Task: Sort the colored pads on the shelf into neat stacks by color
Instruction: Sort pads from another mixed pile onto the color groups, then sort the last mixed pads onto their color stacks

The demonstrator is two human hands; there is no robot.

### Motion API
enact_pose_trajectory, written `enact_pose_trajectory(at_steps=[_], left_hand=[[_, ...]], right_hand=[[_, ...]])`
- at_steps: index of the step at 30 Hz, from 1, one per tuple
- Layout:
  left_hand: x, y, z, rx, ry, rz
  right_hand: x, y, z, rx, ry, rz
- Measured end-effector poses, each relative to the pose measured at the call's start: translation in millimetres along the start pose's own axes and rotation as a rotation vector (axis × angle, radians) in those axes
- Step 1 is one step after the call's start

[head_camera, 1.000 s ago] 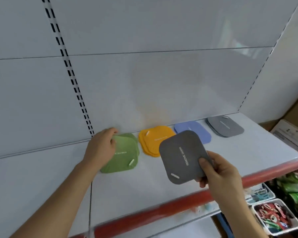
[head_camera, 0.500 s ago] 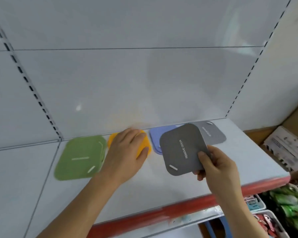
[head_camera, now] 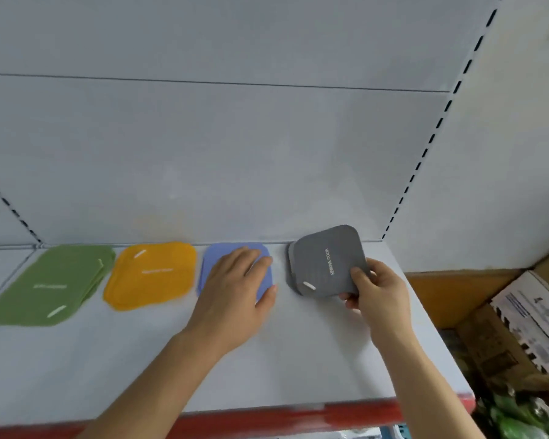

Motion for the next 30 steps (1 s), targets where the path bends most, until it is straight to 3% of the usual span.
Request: enact_pose_trajectory(at_steps=[6, 10, 20, 30], left_hand=[[-1.7, -1.6, -22.8, -0.118, -0.074, -0.013], [-1.8, 0.3, -25.1, -0.176, -0.113, 0.014], [-20.9, 33.4, -2.0, -0.269, -0.209, -0.013], [-119.8, 173.9, 81.6, -0.567, -0.351, -0.047]], right_hand=[[20.3, -31.2, 5.0, -0.406, 0.719, 0.029], [22.4, -33.8, -1.2, -0.459, 0.967, 0.034], [57.3, 29.0, 21.2, -0.827, 0.800, 0.145], [186.6, 181.2, 63.1, -1.108, 0.774, 0.419]])
Point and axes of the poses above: each hand's wrist, its own y-axis away from the middle knuckle, its own x-axis out of the palm, z = x × y, the point moved 8 cm from there along -y, towards the middle knuckle, and after that the axes turned 1 degree about -x, right-handed, at the moved point
